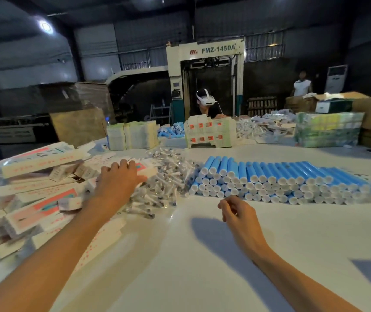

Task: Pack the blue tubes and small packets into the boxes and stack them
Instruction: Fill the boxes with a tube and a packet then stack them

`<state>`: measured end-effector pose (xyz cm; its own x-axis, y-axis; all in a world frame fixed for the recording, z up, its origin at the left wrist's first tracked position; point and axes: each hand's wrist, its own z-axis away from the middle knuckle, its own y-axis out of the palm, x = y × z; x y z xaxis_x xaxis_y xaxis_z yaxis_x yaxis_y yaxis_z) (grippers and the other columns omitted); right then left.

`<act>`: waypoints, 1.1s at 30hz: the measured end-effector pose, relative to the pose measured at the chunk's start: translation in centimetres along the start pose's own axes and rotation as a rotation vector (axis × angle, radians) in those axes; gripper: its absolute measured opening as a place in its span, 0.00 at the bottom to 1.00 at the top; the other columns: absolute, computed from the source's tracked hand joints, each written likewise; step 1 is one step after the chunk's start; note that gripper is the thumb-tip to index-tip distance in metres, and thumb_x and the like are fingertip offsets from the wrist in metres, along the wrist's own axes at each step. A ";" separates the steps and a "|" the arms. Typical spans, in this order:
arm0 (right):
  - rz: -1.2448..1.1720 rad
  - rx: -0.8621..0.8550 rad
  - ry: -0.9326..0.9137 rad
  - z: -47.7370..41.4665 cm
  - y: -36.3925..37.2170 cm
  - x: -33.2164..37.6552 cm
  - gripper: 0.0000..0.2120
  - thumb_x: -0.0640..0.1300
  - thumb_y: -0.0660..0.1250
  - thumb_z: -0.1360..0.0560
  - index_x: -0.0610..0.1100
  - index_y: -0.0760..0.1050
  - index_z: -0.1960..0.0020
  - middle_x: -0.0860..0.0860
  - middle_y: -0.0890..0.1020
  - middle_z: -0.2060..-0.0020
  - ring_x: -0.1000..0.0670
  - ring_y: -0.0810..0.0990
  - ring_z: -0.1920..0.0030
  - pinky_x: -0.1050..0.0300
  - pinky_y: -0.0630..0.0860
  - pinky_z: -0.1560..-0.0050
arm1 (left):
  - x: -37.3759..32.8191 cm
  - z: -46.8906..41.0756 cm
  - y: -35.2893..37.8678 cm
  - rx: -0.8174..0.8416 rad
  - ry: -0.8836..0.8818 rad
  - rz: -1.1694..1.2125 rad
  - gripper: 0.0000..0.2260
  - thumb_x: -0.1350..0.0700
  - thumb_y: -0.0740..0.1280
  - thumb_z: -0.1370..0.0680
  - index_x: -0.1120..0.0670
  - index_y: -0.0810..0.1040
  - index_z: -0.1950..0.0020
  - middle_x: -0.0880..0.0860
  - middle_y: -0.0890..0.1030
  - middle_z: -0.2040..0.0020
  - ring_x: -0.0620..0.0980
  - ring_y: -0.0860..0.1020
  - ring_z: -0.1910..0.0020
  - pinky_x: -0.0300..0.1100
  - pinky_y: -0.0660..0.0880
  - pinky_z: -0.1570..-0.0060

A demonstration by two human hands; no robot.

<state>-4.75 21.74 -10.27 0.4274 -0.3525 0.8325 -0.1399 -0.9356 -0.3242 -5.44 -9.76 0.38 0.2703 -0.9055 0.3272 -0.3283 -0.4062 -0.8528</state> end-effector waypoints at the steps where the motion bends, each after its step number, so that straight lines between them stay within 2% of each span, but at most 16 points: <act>1: 0.004 0.008 -0.005 0.1 0.0 0.1 0.10 0.46 0.63 0.16 0.47 0.78 0.55 0.49 0.80 0.66 0.48 0.75 0.65 0.49 0.71 0.63 | -0.8 0.4 -0.8 -0.063 0.025 0.107 0.26 0.38 0.53 0.13 0.54 0.66 0.23 0.57 0.75 0.31 0.60 0.76 0.34 0.56 0.75 0.40; 3: 0.019 0.016 -0.015 0.1 0.0 0.3 0.10 0.45 0.63 0.16 0.45 0.78 0.55 0.47 0.80 0.66 0.43 0.77 0.63 0.44 0.73 0.60 | -3.0 1.3 -2.7 -0.115 0.055 0.461 0.24 0.39 0.51 0.12 0.52 0.69 0.24 0.56 0.77 0.36 0.60 0.78 0.40 0.55 0.77 0.48; 5: 0.033 0.021 -0.022 0.1 0.0 0.3 0.10 0.44 0.64 0.17 0.44 0.78 0.55 0.47 0.80 0.66 0.42 0.78 0.62 0.41 0.74 0.57 | -5.8 2.4 -4.2 -0.096 0.042 0.901 0.24 0.35 0.50 0.13 0.50 0.74 0.31 0.51 0.80 0.46 0.56 0.80 0.48 0.49 0.72 0.58; 6: 0.039 0.022 -0.025 0.2 -0.1 0.3 0.09 0.43 0.64 0.17 0.44 0.78 0.55 0.47 0.80 0.66 0.43 0.78 0.62 0.41 0.75 0.56 | -7.2 3.0 -4.6 -0.068 0.031 1.084 0.26 0.33 0.50 0.15 0.49 0.75 0.35 0.49 0.81 0.49 0.54 0.80 0.49 0.46 0.71 0.58; 8: 0.052 0.005 -0.014 0.2 -0.2 0.5 0.08 0.43 0.64 0.17 0.45 0.79 0.54 0.50 0.81 0.66 0.47 0.79 0.63 0.43 0.76 0.57 | -10.1 4.5 -4.6 0.056 -0.006 1.371 0.29 0.26 0.50 0.18 0.46 0.76 0.37 0.46 0.82 0.47 0.50 0.81 0.47 0.47 0.74 0.50; 10: 0.054 -0.051 0.029 -0.2 -0.6 0.8 0.08 0.44 0.64 0.18 0.48 0.79 0.53 0.52 0.82 0.66 0.53 0.79 0.65 0.47 0.78 0.60 | -12.4 5.6 -3.4 0.177 -0.041 1.616 0.33 0.19 0.54 0.25 0.46 0.76 0.41 0.51 0.83 0.48 0.52 0.82 0.48 0.53 0.76 0.45; 11: 0.055 -0.085 0.049 -0.6 -0.9 0.9 0.07 0.45 0.64 0.18 0.49 0.80 0.53 0.52 0.82 0.65 0.54 0.80 0.64 0.48 0.79 0.60 | -13.3 6.1 -2.6 0.205 -0.059 1.735 0.34 0.19 0.59 0.28 0.46 0.76 0.40 0.53 0.83 0.49 0.52 0.82 0.49 0.53 0.77 0.46; 13: 0.096 -0.140 0.074 -2.3 -1.8 1.4 0.07 0.44 0.64 0.19 0.47 0.81 0.51 0.53 0.84 0.62 0.51 0.82 0.59 0.46 0.81 0.56 | -14.8 6.4 -1.1 0.227 -0.117 1.957 0.28 0.29 0.71 0.25 0.46 0.73 0.35 0.53 0.82 0.49 0.50 0.82 0.51 0.47 0.77 0.48; 14: 0.143 -0.156 0.085 -3.5 -2.3 1.7 0.07 0.43 0.63 0.20 0.46 0.81 0.49 0.52 0.84 0.59 0.49 0.83 0.57 0.45 0.81 0.53 | -15.3 6.3 -0.6 0.231 -0.132 2.026 0.24 0.37 0.73 0.22 0.48 0.72 0.32 0.53 0.82 0.48 0.48 0.82 0.51 0.45 0.78 0.49; 16: 0.247 -0.172 0.111 -6.4 -2.9 2.3 0.08 0.42 0.63 0.20 0.45 0.79 0.45 0.49 0.84 0.53 0.47 0.82 0.54 0.46 0.80 0.51 | -15.8 6.3 0.1 0.232 -0.133 2.113 0.15 0.50 0.70 0.17 0.49 0.73 0.32 0.55 0.85 0.46 0.49 0.85 0.51 0.44 0.81 0.52; 18: 0.321 -0.172 0.140 -9.6 -3.4 2.8 0.09 0.42 0.63 0.21 0.43 0.77 0.42 0.46 0.82 0.48 0.45 0.81 0.51 0.46 0.80 0.49 | -15.8 6.2 0.4 0.241 -0.099 2.224 0.12 0.55 0.68 0.15 0.50 0.76 0.31 0.54 0.88 0.43 0.51 0.87 0.48 0.43 0.84 0.53; 22: 0.565 -0.084 0.156 -15.3 -3.3 3.2 0.14 0.44 0.61 0.18 0.38 0.72 0.36 0.40 0.78 0.40 0.40 0.77 0.42 0.45 0.77 0.43 | -15.0 6.2 0.4 0.256 -0.050 2.298 0.15 0.59 0.68 0.15 0.52 0.76 0.29 0.56 0.88 0.41 0.56 0.87 0.44 0.43 0.85 0.49; 25: 0.703 0.048 0.261 -17.8 -2.2 2.9 0.19 0.49 0.61 0.16 0.38 0.70 0.31 0.39 0.75 0.34 0.38 0.74 0.34 0.43 0.75 0.35 | -14.4 6.1 0.9 0.295 -0.066 2.322 0.17 0.59 0.68 0.16 0.54 0.75 0.27 0.58 0.87 0.40 0.57 0.87 0.43 0.45 0.85 0.46; 28: 0.827 0.160 0.347 -19.0 -1.5 2.1 0.19 0.49 0.59 0.15 0.38 0.69 0.29 0.39 0.75 0.32 0.38 0.73 0.31 0.44 0.73 0.32 | -14.2 5.7 1.4 0.314 -0.079 2.335 0.18 0.59 0.68 0.16 0.55 0.74 0.25 0.59 0.87 0.40 0.58 0.87 0.42 0.47 0.84 0.43; 30: 0.860 0.196 0.352 -19.5 -1.6 2.1 0.19 0.49 0.60 0.15 0.38 0.70 0.30 0.40 0.76 0.35 0.39 0.75 0.35 0.47 0.74 0.37 | -14.2 5.5 1.6 0.323 -0.077 2.333 0.18 0.58 0.68 0.16 0.54 0.74 0.26 0.59 0.87 0.40 0.58 0.87 0.42 0.48 0.84 0.41; 33: 0.905 0.257 0.336 -20.2 -1.6 2.6 0.14 0.45 0.63 0.17 0.36 0.71 0.36 0.41 0.76 0.46 0.42 0.77 0.49 0.52 0.74 0.51 | -14.3 5.3 1.5 0.332 -0.057 2.322 0.17 0.57 0.68 0.16 0.52 0.75 0.27 0.56 0.87 0.40 0.56 0.86 0.41 0.47 0.83 0.41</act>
<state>-21.44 21.92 1.49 -0.0252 -0.9552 0.2948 -0.0734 -0.2924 -0.9535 -5.01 3.22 -7.77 -0.1785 0.3500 -0.9196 0.0915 0.9365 0.3386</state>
